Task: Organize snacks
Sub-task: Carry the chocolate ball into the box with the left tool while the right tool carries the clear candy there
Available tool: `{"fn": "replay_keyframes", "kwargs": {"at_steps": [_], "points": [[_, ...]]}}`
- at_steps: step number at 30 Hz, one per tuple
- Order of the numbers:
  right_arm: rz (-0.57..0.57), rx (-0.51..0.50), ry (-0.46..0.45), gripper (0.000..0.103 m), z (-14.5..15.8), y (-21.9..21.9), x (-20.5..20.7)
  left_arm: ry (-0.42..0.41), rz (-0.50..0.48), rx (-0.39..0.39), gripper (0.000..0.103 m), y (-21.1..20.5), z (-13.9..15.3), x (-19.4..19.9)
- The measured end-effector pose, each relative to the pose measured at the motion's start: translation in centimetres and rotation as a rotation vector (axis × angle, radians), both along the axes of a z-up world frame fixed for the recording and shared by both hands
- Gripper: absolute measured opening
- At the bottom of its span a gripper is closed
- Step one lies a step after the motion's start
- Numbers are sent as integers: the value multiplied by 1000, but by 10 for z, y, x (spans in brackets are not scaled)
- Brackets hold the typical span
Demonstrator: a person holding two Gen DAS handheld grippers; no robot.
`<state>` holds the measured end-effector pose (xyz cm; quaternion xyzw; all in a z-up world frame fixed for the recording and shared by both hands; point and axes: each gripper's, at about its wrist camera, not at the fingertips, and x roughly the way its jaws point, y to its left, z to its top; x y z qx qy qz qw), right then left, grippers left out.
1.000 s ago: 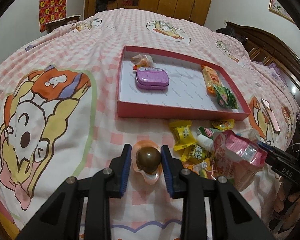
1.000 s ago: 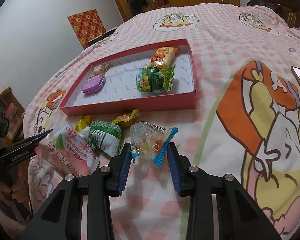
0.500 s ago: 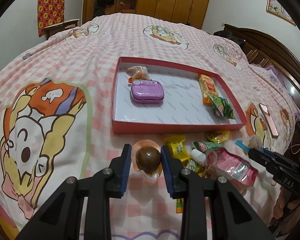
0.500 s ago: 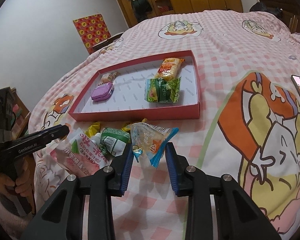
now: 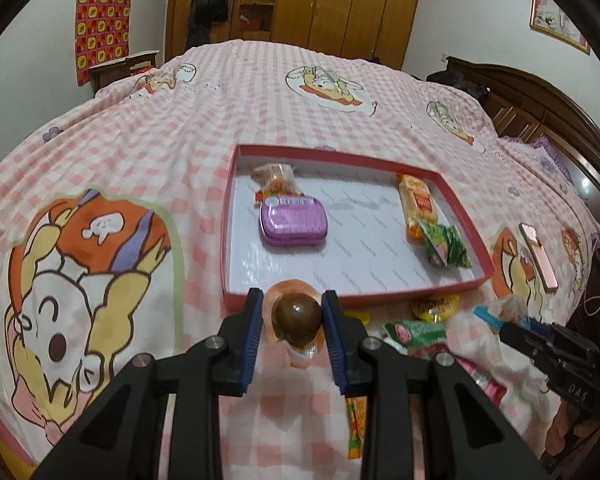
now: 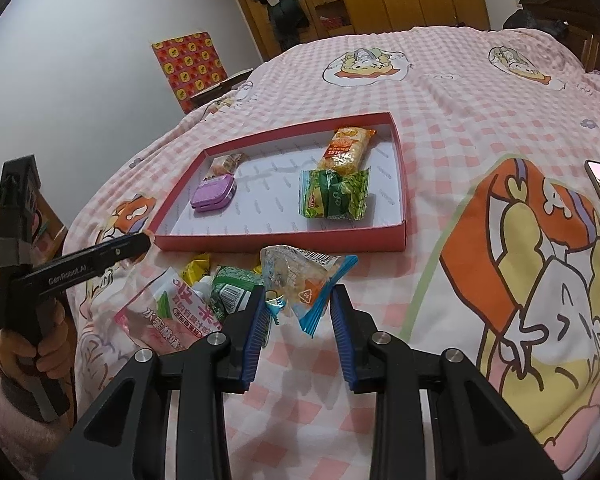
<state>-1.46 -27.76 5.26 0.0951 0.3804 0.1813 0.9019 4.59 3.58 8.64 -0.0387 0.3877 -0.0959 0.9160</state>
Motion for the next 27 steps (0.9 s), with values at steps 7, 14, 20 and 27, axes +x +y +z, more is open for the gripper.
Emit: {"fn": "replay_keyframes", "kwargs": {"at_steps": [7,14,20,27], "points": [[-1,-8,-17,33,7,0,6,0,-4,4,31,-4,3,17],[-8,-16,-29,33,12,0,14,3,-5,13,31,-8,0,33],[-22,-23,-33,33,14,-4,23,15,-8,31,31,-13,-11,45],[-31,-54,-48,33,20,-5,39,22,-9,47,31,-19,-22,57]]}}
